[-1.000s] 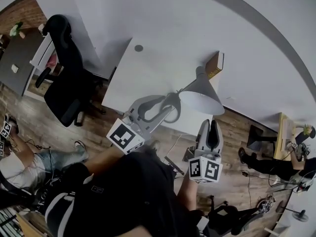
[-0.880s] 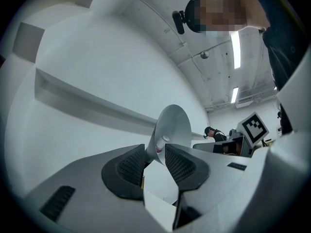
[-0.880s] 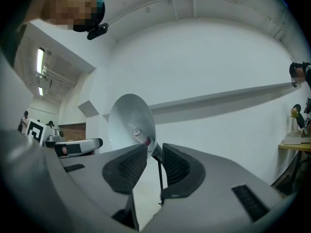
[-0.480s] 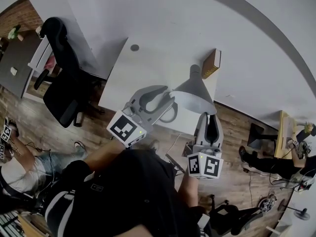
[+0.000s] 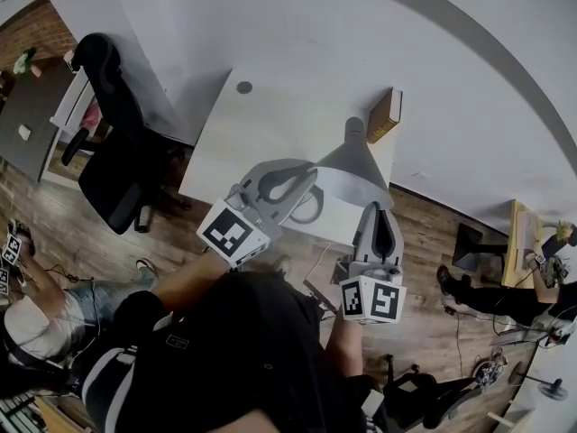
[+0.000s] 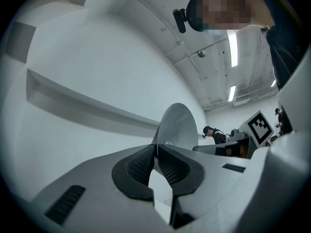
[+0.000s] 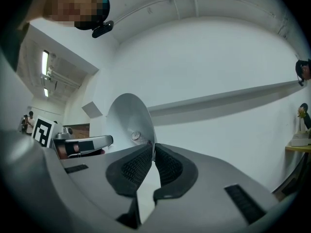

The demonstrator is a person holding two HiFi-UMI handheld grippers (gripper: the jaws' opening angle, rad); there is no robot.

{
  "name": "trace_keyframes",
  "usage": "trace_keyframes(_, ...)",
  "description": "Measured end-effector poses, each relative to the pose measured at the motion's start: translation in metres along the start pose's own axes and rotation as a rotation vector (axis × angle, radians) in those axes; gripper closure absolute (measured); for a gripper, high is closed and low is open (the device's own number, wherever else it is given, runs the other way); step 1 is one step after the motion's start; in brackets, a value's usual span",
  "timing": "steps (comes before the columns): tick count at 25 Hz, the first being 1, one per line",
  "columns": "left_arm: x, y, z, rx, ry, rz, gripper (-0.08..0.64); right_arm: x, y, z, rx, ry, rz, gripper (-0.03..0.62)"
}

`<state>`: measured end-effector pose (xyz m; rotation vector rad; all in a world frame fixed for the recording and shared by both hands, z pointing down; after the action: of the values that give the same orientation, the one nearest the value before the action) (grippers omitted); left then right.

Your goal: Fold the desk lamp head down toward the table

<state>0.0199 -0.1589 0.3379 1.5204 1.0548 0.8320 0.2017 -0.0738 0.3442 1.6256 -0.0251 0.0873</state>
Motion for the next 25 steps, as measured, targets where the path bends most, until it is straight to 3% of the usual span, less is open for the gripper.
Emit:
trace_keyframes(7, 0.004, 0.013, -0.008, -0.043, 0.003, -0.011, 0.523, 0.001, 0.009, -0.007, -0.018, -0.012, 0.025, 0.566)
trace_keyframes(16, 0.005, 0.025, -0.016, -0.016, 0.004, -0.019, 0.528, -0.003, 0.028, -0.010, -0.023, -0.004, 0.027, 0.571)
trace_keyframes(25, 0.007, 0.052, -0.021, -0.055, 0.006, -0.053, 0.528, 0.000, 0.053, -0.013, -0.063, 0.000, 0.010, 0.572)
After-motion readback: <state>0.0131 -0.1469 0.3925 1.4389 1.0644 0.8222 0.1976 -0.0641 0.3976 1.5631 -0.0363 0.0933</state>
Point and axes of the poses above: the fingertips, and each gripper's own axes: z forward along the fingers, x to its right, y out of its underside, the point moved 7 cm from there along -z, backward along the fingers, and after that the axes turned 8 degrees about y, right-handed, at the moved point
